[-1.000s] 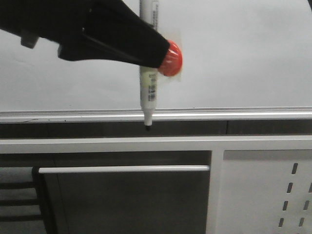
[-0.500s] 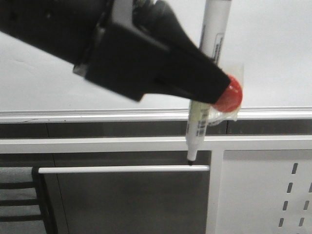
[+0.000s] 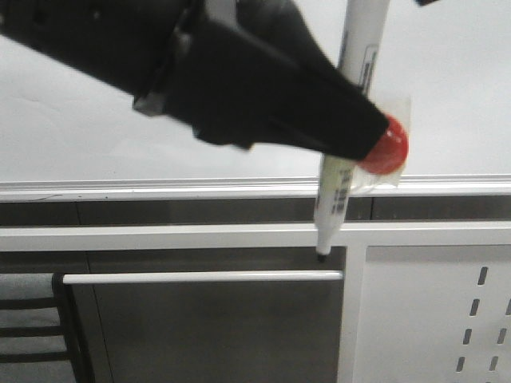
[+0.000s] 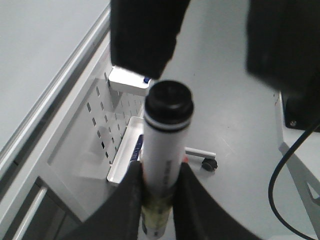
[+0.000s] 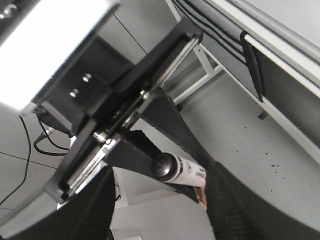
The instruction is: Write number 1 on whiteboard
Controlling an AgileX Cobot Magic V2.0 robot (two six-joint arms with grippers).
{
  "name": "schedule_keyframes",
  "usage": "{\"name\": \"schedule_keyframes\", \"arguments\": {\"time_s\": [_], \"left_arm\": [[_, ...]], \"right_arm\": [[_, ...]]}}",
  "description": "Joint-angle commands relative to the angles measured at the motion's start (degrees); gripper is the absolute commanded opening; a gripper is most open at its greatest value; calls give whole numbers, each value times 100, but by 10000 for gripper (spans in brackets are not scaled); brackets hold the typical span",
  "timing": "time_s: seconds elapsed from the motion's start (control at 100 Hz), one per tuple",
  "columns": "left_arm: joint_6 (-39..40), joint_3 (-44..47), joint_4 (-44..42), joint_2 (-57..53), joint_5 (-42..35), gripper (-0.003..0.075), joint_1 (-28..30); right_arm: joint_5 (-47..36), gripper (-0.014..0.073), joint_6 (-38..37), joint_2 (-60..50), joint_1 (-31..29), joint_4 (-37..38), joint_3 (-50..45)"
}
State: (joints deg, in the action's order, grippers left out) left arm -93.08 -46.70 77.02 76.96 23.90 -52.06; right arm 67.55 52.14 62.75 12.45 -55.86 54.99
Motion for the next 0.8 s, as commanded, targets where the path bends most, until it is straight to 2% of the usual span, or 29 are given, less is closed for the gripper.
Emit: {"name": "schedule_keyframes", "arguments": {"time_s": [0.0, 0.18, 0.23, 0.45, 0.55, 0.71, 0.79], "left_arm": [[52, -238, 162, -109, 95, -20, -37], [52, -238, 141, -109, 95, -20, -37], [52, -238, 141, -109, 95, -20, -37], [52, -238, 141, -109, 77, -20, -37], [52, -238, 141, -109, 65, -20, -37], [52, -238, 58, -109, 49, -17, -37], [52, -238, 45, -120, 49, 37, -37]], "right_arm": [[-129, 365, 34, 20, 91, -293, 186], [-368, 363, 34, 95, 268, -170, 186], [-392, 338, 34, 118, 304, -133, 186], [-392, 38, 45, 117, 304, -53, 186], [-392, -73, 53, 117, 304, -25, 186], [-392, -70, 53, 117, 304, -25, 186], [-392, -70, 53, 117, 304, 55, 186]]}}
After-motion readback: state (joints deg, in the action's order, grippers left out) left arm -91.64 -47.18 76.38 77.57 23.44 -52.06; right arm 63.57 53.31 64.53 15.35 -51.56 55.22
